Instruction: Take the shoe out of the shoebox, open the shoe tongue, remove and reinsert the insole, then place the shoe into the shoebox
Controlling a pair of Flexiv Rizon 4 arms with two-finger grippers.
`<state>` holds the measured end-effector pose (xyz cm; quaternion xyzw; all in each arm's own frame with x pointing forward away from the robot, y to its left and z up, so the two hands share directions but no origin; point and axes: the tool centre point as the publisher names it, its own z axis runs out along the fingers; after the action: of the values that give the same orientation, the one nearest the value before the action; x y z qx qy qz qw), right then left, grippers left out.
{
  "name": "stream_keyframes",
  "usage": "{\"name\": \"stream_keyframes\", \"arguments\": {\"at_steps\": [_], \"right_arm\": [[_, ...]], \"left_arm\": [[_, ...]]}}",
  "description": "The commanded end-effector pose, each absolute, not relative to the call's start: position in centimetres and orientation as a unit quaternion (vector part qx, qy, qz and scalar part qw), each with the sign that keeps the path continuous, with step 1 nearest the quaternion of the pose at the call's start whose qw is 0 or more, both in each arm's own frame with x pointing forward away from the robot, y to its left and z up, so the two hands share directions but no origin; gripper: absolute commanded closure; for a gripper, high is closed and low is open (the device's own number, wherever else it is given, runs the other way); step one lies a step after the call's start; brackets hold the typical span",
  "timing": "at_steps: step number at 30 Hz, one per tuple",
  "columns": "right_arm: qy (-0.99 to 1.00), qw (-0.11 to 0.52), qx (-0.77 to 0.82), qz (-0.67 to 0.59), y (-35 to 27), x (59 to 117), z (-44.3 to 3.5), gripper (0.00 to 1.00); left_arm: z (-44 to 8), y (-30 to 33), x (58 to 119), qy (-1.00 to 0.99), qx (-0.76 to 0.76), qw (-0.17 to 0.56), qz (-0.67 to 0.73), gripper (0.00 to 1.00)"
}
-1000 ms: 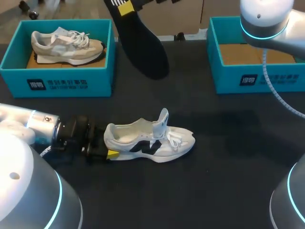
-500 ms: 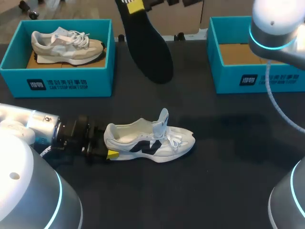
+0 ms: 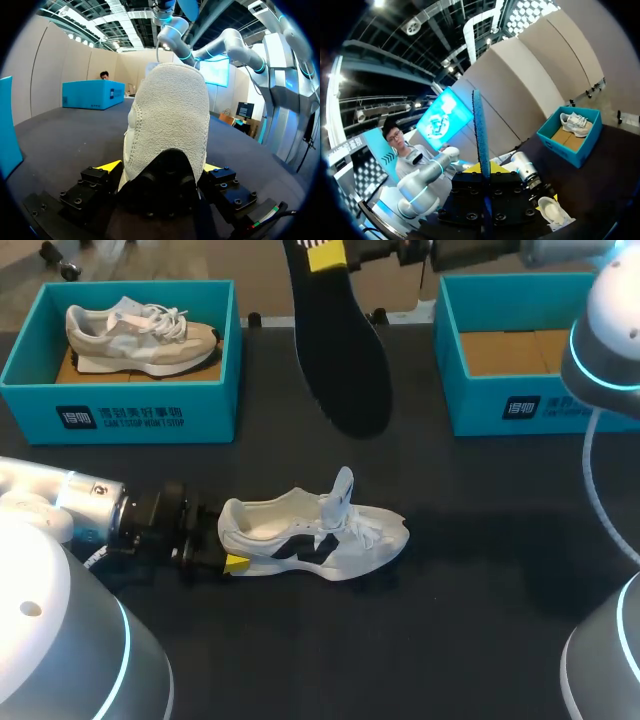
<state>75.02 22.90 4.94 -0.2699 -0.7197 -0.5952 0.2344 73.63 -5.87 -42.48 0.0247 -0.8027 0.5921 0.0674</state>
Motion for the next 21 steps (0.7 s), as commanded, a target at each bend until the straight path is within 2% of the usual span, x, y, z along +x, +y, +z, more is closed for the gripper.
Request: {"name": "stream_keyframes", "arguments": {"at_steps": [1,21], "right_arm": [[-0.700,0.224,-0.282,-0.616,22.4,73.7,4.8,1.00],[-0.660,0.238,-0.320,-0.637,19.4,69.4,3.9,1.00]], "left_arm": [[-42.8,-5.9,73.8,-0.803,0.026,0.067,0.591,1.00],[-42.8,-5.9,73.8,-0.803,0.026,0.067,0.591,1.00]]}}
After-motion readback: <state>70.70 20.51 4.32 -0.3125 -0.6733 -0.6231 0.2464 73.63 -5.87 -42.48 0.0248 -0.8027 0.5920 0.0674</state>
